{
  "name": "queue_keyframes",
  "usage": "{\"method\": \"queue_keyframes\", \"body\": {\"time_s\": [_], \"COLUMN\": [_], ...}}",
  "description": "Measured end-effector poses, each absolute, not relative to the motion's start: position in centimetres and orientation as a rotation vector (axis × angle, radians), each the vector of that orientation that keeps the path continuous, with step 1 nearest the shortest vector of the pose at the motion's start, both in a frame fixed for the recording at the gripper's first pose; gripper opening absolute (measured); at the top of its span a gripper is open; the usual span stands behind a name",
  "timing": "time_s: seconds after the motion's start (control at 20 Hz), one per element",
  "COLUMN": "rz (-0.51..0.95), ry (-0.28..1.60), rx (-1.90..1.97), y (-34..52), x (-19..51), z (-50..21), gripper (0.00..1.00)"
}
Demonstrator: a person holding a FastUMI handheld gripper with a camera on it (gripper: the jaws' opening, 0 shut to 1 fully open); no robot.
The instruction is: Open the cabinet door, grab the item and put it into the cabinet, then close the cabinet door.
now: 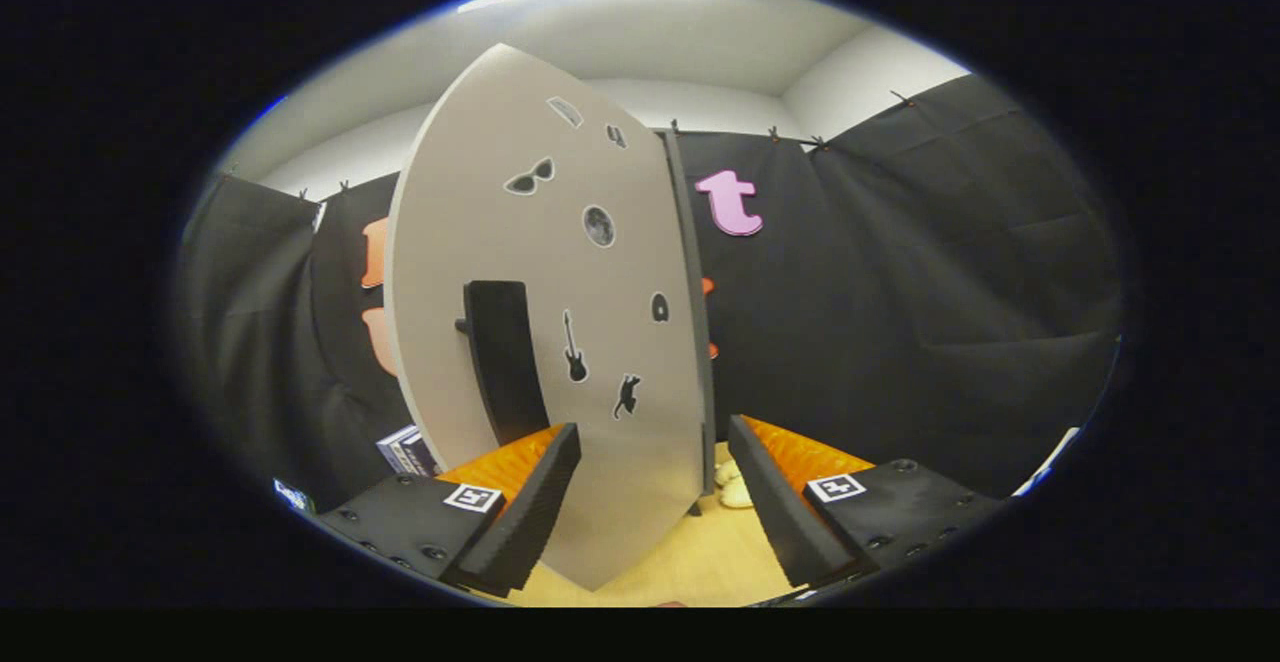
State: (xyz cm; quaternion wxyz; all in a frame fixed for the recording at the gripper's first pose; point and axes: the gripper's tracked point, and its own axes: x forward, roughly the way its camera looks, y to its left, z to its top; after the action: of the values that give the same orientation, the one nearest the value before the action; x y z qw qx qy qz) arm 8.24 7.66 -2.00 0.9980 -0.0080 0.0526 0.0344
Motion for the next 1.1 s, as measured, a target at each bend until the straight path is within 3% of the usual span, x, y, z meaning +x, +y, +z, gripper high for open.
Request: {"method": "queue_keyframes", "body": {"time_s": [0.55,1.1], "rz": [0.229,0.250], "ry": [0.147,0.160], "rx": [-0.022,-0.072], "y": [15.8,19.9], "x": [10.6,14.1], "z": [-4.0,-4.5], "gripper": [0.96,0.96]}}
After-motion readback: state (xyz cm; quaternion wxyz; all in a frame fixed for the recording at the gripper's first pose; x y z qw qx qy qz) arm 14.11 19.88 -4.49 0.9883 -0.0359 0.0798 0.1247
